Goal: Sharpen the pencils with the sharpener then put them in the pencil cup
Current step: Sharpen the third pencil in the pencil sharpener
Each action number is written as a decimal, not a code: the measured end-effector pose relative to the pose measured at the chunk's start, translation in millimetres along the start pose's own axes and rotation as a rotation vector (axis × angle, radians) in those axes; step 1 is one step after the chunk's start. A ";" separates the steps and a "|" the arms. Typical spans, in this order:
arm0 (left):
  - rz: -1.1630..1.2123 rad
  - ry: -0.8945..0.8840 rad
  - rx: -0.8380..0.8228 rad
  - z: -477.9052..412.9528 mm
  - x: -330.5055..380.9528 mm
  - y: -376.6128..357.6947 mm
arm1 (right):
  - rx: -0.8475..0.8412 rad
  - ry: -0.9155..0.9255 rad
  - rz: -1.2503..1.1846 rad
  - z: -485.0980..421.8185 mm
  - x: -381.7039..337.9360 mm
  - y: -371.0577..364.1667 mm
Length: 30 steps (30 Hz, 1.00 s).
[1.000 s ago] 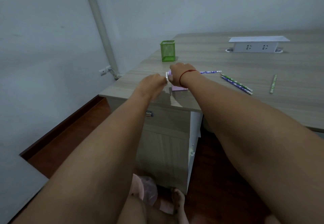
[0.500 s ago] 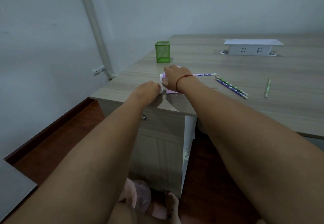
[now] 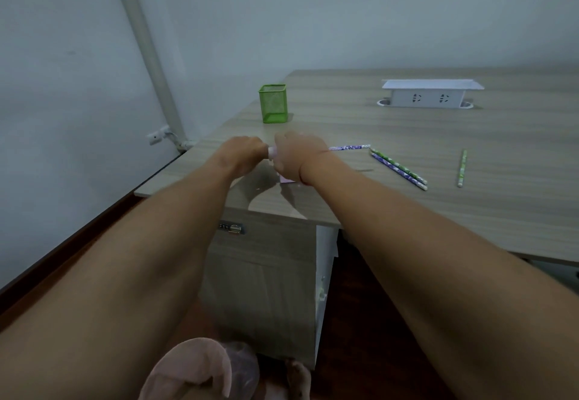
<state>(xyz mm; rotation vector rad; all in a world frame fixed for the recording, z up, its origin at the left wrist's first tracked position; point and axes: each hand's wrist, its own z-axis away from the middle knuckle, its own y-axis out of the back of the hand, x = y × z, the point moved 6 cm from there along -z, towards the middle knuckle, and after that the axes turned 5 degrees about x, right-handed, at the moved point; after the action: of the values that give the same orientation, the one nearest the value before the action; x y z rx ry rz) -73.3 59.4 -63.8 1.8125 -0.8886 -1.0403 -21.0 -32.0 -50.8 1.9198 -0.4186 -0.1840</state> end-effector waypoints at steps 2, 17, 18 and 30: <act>-0.045 -0.018 0.041 -2.4 -0.8 7.7 | -0.026 0.001 0.012 -0.7 -0.5 1.2; -0.034 0.022 0.236 14.1 3.7 50.2 | -0.123 -0.077 0.018 -1.8 -4.2 5.2; -0.032 0.019 0.245 17.3 5.4 52.2 | -0.122 -0.071 0.027 -1.2 -4.4 6.0; 0.173 0.065 0.207 60.1 28.3 29.5 | -0.125 -0.059 0.060 3.0 -8.2 13.0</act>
<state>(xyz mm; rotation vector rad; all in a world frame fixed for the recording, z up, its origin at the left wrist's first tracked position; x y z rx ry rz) -120.8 4.4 -63.6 1.8883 -1.1263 -0.8000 -32.2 -35.7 -40.5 1.7806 -0.4920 -0.2223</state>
